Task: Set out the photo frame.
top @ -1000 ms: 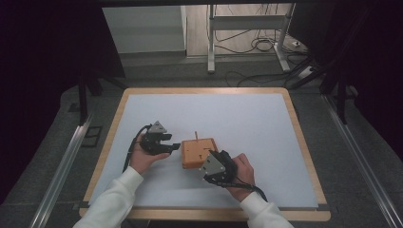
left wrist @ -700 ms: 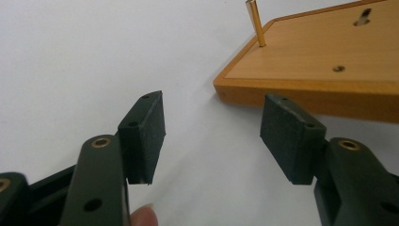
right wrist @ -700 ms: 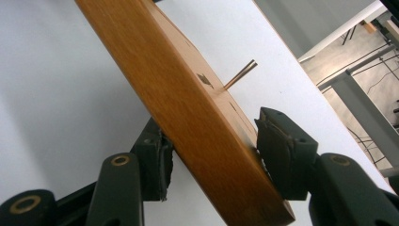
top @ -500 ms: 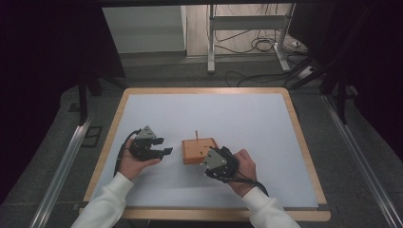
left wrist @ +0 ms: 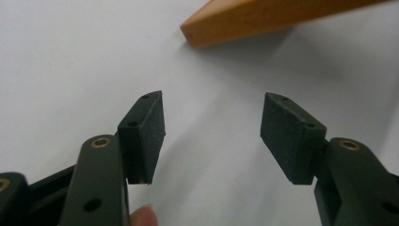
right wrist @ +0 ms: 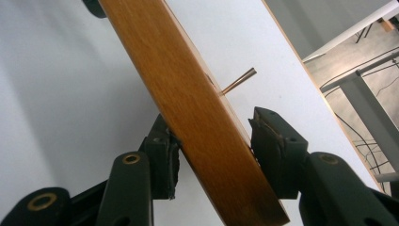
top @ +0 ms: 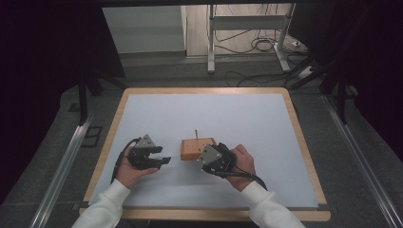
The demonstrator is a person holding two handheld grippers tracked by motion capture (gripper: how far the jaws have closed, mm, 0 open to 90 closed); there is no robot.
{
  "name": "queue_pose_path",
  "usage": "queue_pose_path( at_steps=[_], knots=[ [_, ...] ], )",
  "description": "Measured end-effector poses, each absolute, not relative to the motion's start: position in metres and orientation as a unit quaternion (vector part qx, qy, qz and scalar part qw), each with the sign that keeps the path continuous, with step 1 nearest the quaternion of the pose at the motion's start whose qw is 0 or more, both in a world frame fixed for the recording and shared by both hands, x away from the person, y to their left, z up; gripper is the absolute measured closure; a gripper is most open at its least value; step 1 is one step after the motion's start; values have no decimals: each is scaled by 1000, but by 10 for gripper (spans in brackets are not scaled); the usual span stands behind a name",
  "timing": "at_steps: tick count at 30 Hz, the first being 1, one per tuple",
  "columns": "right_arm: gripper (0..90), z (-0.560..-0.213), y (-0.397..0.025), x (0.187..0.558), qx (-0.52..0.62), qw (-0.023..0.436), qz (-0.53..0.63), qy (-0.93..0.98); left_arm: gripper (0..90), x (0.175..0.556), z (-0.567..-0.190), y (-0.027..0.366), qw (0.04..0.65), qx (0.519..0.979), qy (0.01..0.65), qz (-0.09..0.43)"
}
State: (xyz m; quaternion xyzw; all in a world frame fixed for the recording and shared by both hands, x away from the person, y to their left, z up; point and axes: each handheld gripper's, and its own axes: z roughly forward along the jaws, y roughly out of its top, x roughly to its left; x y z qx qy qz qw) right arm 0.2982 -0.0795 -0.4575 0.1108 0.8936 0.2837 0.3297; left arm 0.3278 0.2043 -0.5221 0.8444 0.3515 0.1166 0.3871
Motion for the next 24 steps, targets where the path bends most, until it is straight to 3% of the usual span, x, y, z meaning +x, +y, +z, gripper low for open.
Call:
queue_pose_path(
  at_steps=[24],
  knots=[
    [691,-432,-60,311,62,343,244,905,409,329,-531,202,380,850,351,104]
  ],
)
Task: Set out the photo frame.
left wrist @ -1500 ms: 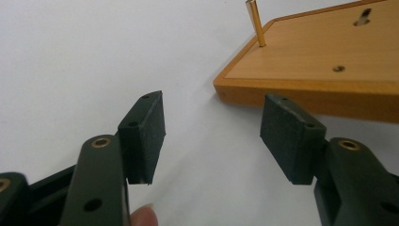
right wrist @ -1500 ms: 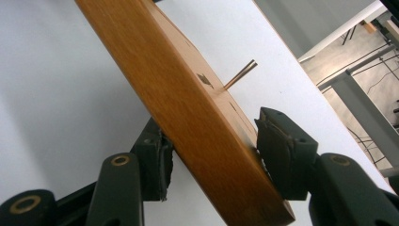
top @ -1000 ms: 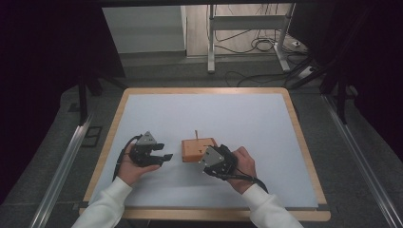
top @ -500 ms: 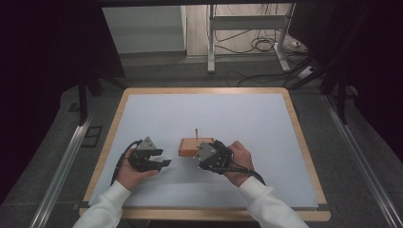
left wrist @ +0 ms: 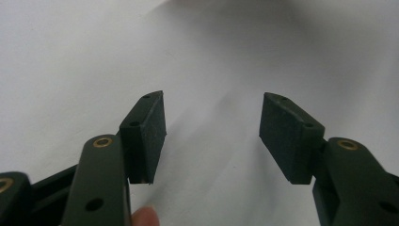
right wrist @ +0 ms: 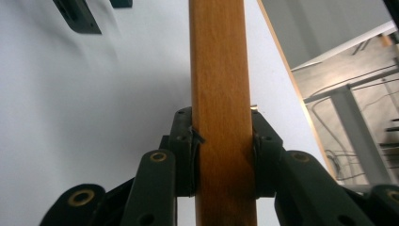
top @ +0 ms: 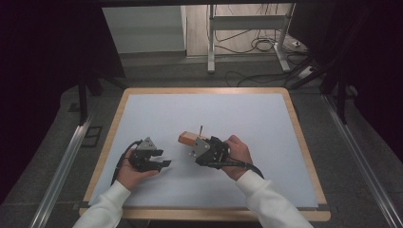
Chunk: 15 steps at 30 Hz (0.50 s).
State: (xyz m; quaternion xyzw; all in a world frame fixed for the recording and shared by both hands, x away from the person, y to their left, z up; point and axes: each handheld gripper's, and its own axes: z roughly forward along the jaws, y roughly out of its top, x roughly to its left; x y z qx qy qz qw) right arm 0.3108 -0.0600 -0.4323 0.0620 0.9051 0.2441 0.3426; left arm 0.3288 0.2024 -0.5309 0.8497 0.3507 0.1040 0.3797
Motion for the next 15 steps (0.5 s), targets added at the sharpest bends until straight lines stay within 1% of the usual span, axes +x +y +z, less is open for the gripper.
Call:
queue_pose_path(
  at_steps=[5,11,15],
  knots=[
    [694,-421,-66,308,62,312,260,912,409,329,-531,204,380,849,351,104],
    [693,-412,-71,293,46,275,274,920,409,330,-531,203,379,851,350,104],
    [686,-411,-74,291,47,273,277,920,407,330,-530,202,379,850,351,104]
  ],
)
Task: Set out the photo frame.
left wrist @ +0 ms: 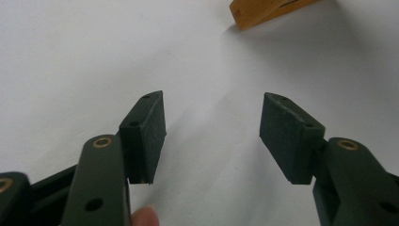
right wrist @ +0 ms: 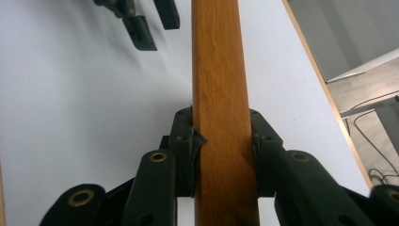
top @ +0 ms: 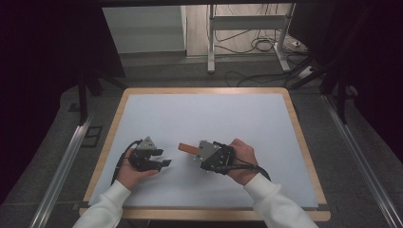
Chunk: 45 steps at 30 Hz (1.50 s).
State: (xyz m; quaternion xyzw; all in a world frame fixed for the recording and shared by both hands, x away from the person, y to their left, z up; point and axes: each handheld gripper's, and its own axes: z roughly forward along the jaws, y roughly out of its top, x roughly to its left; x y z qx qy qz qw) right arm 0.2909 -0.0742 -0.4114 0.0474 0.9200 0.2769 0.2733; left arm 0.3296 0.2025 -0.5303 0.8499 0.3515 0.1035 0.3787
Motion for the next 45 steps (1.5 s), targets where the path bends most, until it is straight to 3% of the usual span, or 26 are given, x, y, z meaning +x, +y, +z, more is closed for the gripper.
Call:
queue_pose_path(
  at_steps=[6,45],
  knots=[
    [642,-411,-76,300,72,258,295,917,406,330,-530,203,379,850,349,105],
    [452,-412,-89,368,189,263,325,889,377,328,-525,207,395,838,357,119]
  ],
)
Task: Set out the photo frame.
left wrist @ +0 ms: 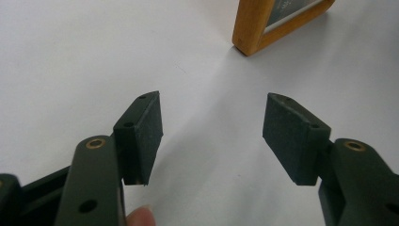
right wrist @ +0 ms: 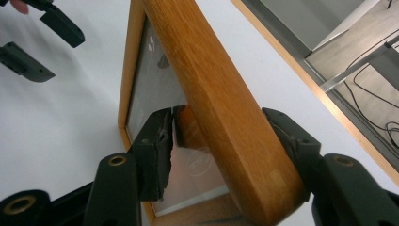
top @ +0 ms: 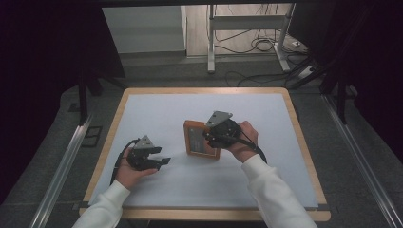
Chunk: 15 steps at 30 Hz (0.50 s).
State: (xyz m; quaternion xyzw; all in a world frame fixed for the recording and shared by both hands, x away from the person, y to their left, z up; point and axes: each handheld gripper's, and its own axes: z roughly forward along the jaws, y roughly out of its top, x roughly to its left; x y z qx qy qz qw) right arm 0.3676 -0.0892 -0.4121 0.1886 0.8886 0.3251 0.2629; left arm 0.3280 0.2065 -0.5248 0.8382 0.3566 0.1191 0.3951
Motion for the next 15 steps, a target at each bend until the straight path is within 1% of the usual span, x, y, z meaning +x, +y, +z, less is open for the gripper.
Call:
queue_pose_path(
  at_steps=[7,15],
  knots=[
    [426,-414,-89,375,198,262,330,885,377,328,-525,206,395,839,356,118],
    [377,-417,-88,386,213,261,333,881,377,328,-525,206,396,839,355,119]
  ],
)
